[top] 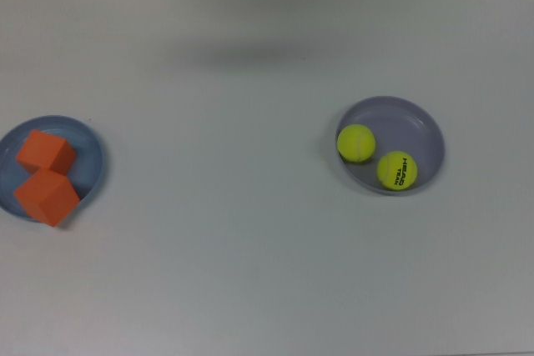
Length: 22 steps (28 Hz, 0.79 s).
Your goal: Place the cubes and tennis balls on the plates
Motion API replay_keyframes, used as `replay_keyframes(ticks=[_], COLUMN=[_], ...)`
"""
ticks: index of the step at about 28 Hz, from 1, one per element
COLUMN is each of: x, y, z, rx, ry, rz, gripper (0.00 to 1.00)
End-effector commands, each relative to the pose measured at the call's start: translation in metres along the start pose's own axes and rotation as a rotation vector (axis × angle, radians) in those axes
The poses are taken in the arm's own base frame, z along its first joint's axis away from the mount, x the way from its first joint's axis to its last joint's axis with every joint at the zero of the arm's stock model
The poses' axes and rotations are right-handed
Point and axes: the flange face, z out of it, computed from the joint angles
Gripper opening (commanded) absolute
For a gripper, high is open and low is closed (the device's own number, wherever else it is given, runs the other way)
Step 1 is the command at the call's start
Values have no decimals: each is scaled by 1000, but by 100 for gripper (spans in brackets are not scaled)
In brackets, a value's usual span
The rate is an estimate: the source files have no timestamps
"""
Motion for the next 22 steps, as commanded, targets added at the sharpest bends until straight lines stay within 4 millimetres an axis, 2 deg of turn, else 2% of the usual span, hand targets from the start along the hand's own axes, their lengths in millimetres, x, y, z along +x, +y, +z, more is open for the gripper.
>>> replay_keyframes(ticks=[1,4,7,22], x=[-12,-11,-11,-13], y=[2,7,23,35], z=[-10,-9,-6,-10], rx=[1,-1,-1,-3], ry=[3,-1,-10,-4], rz=[1,9,39,61], gripper=[100,100,100,100])
